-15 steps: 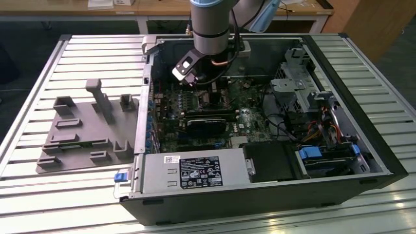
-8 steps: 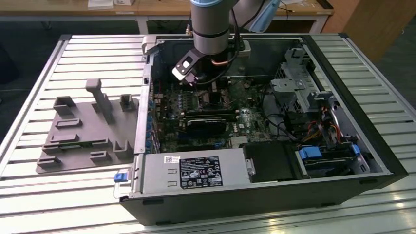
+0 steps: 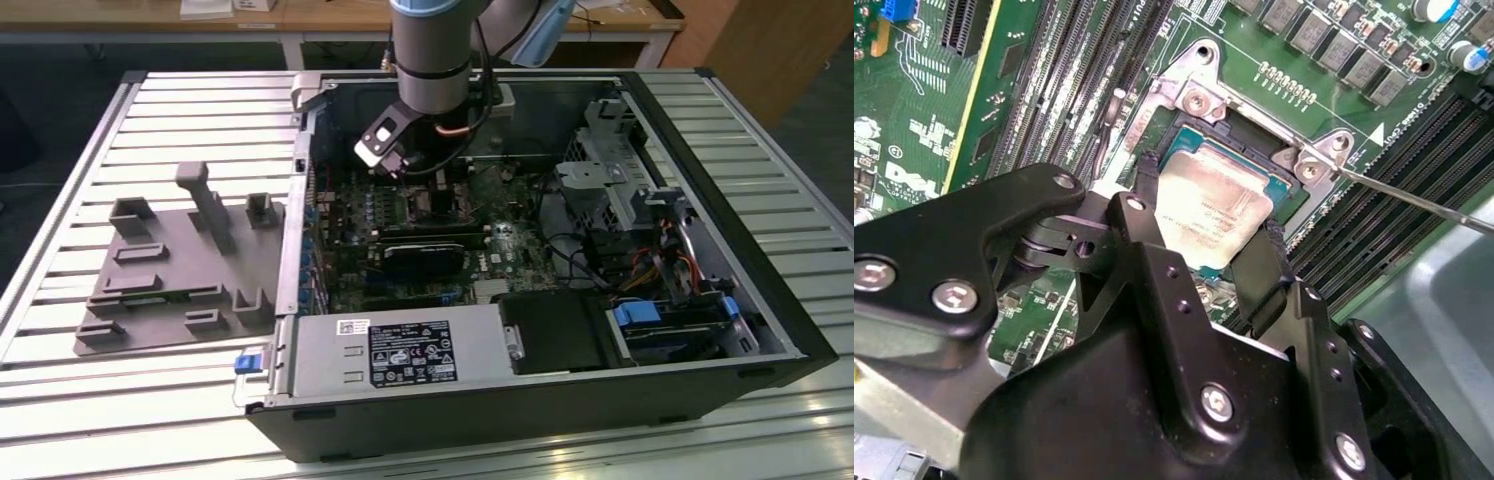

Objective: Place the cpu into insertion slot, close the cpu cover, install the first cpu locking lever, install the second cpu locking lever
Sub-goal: 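Place the cpu into insertion slot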

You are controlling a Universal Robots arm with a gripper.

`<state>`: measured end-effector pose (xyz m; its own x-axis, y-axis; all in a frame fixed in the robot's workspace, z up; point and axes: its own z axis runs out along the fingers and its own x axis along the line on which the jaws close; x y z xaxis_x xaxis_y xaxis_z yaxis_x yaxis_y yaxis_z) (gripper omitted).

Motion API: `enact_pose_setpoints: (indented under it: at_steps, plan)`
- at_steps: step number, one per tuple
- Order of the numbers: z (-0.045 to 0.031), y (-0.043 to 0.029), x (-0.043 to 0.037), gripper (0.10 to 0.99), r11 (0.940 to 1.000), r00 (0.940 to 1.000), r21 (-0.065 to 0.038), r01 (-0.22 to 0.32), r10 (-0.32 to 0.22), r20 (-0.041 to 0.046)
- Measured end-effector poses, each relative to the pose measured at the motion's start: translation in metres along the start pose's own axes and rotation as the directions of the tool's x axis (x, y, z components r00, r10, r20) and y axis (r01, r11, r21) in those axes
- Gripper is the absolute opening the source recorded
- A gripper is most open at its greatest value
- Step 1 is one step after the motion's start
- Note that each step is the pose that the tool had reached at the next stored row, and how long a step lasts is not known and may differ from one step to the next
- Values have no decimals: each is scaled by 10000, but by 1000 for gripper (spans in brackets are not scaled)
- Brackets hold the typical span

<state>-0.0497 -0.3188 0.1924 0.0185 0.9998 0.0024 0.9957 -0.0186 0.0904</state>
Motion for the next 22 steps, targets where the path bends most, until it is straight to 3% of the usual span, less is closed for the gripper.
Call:
enact_pose_setpoints:
  at_steps: [10, 12, 13, 17, 22]
  plan:
    - [10, 0, 1, 541, 10000, 10000, -5, 0, 0, -11]
    - [10, 0, 1, 553, 10000, 10000, -3, 0, 0, -8]
    - [9, 0, 0, 616, 10000, 10000, -2, 1, -1, -7]
    - [7, 0, 0, 616, 10000, 10000, -1, 1, -1, -6]
    - [-75, 7, 0, 616, 10000, 10000, 1, 0, 0, -5]
